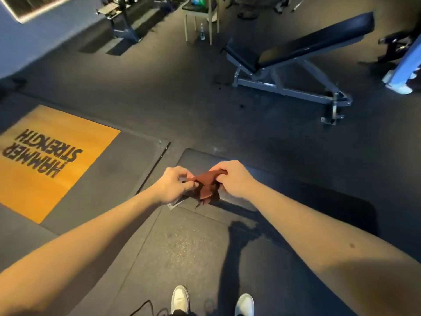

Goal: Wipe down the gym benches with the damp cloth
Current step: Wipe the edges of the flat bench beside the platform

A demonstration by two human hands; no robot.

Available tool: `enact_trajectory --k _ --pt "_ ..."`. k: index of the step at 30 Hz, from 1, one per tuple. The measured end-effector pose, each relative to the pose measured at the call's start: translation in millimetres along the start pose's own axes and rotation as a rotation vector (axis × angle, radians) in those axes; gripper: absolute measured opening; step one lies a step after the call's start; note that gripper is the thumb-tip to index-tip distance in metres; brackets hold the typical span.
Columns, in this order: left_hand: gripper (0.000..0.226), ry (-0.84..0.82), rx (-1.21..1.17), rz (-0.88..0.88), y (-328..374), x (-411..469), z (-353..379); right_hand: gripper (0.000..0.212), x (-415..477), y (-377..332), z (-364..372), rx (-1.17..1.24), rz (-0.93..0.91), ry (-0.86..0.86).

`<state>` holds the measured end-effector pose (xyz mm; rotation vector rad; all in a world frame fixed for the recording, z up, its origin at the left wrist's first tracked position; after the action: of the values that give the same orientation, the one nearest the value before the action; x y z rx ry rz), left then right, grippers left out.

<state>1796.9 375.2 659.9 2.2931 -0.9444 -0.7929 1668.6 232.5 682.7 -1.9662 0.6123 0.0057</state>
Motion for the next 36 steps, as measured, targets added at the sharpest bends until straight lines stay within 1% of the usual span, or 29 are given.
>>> enact_trajectory --k 3,6,7,10,14,18,23,26,28,30,32,33,36 --pt "0.02 0.012 -0.116 -0.043 7 -29 -10 0.025 -6 -23 -4 -0.087 -0.071 -0.054" --pt "0.011 0.088 -0.108 -0.084 -1 -47 -27 0.021 -3 -36 8 -0.102 -0.093 -0.084" --pt "0.01 0.105 -0.109 -0.099 -8 -51 -32 0.021 1 -39 14 -0.101 -0.089 -0.097" --pt "0.018 0.132 -0.12 -0.137 -35 -57 -50 0.021 19 -51 39 -0.114 -0.089 -0.137" --pt "0.022 0.143 -0.125 -0.172 -89 -52 -88 0.025 67 -73 88 -0.151 -0.064 -0.165" --pt "0.028 0.182 -0.084 -0.186 -160 -31 -149 0.03 135 -109 145 -0.128 0.011 -0.159" --pt "0.029 0.174 -0.006 -0.226 -245 11 -246 0.024 222 -169 208 -0.071 0.104 -0.054" --pt "0.03 0.181 0.061 -0.288 -282 37 -306 0.02 270 -205 241 -0.077 0.135 -0.032" --pt "0.033 0.167 0.111 -0.316 -304 57 -339 0.022 303 -222 260 -0.068 0.172 -0.042" --pt "0.034 0.156 0.099 -0.331 -321 80 -364 0.025 339 -231 274 -0.034 0.186 -0.047" --pt "0.033 0.154 0.029 -0.318 -335 110 -387 0.027 376 -242 284 0.054 0.193 -0.034" --pt "0.032 0.155 -0.022 -0.307 -337 120 -395 0.029 388 -247 286 0.131 0.205 -0.025" --pt "0.028 0.142 -0.147 -0.267 -342 171 -420 0.034 437 -251 290 0.495 0.335 0.032"
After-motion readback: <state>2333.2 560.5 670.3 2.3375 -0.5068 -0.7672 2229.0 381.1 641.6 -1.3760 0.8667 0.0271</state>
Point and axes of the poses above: each hand's wrist, its own x-axis towards the middle knuckle, its own z-axis out of the palm, y = z × x, the point moved 7 cm from there along x, towards the middle knuckle, and after that the axes turned 7 degrees about x, right-handed, at the moved point
